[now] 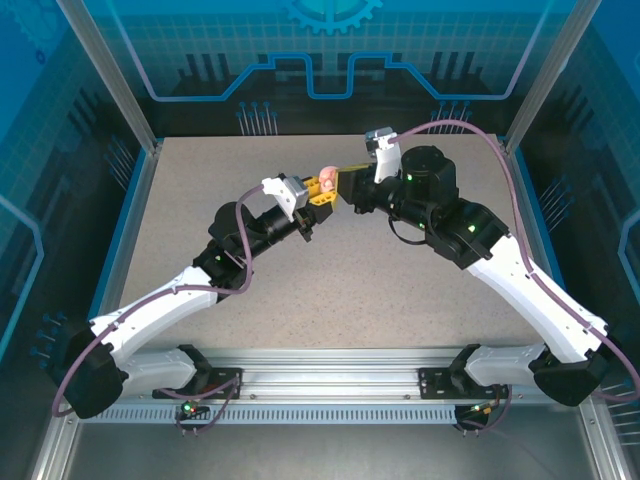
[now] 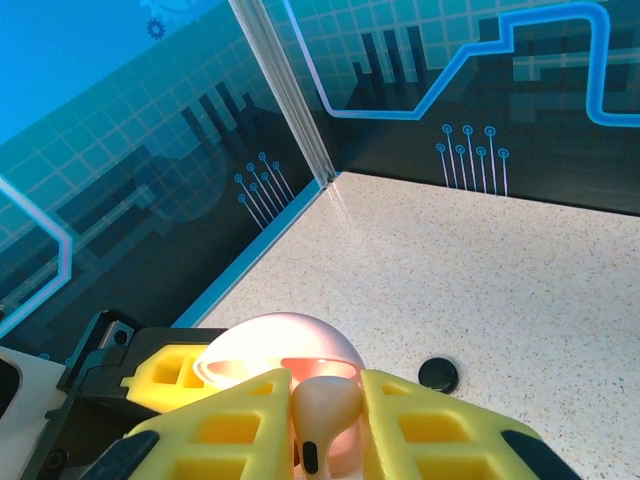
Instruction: Insert wireless bluetooth earbuds into charging case
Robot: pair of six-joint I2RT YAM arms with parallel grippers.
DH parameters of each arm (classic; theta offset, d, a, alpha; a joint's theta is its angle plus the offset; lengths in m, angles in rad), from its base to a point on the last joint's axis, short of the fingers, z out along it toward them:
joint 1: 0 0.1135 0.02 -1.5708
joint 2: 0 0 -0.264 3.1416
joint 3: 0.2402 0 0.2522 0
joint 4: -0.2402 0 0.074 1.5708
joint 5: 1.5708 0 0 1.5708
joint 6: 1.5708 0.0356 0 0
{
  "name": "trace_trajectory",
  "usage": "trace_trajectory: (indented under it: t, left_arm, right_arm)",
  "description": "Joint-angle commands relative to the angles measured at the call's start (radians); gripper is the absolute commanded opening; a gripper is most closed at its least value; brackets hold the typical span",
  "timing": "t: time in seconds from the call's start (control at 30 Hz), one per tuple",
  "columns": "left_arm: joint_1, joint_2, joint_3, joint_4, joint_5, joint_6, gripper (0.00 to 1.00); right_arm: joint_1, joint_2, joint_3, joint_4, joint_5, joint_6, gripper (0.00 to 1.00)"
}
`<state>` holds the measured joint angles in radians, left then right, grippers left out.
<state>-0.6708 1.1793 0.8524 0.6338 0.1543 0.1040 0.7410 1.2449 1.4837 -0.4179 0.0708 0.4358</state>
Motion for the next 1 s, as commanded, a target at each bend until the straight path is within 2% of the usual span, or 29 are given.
trace_trajectory:
  t: [0.0,0.53,0.97]
  left_arm:
    - [-0.01,-0.005,0.039,0.038,0.022,-0.012,0.0]
    - [-0.012,0.002,0.037,0.039,0.02,-0.009,0.0]
    - [-0.014,0.0,0.043,0.04,0.022,-0.017,0.0]
  right_arm:
    - [0.015,0.005,0.002,0.027,0.009,-0.013,0.2]
    - [0.015,-0.047,0.018,0.059,0.0,-0.001,0.2]
    - [0.015,0.002,0.008,0.106,-0.024,0.019,0.2]
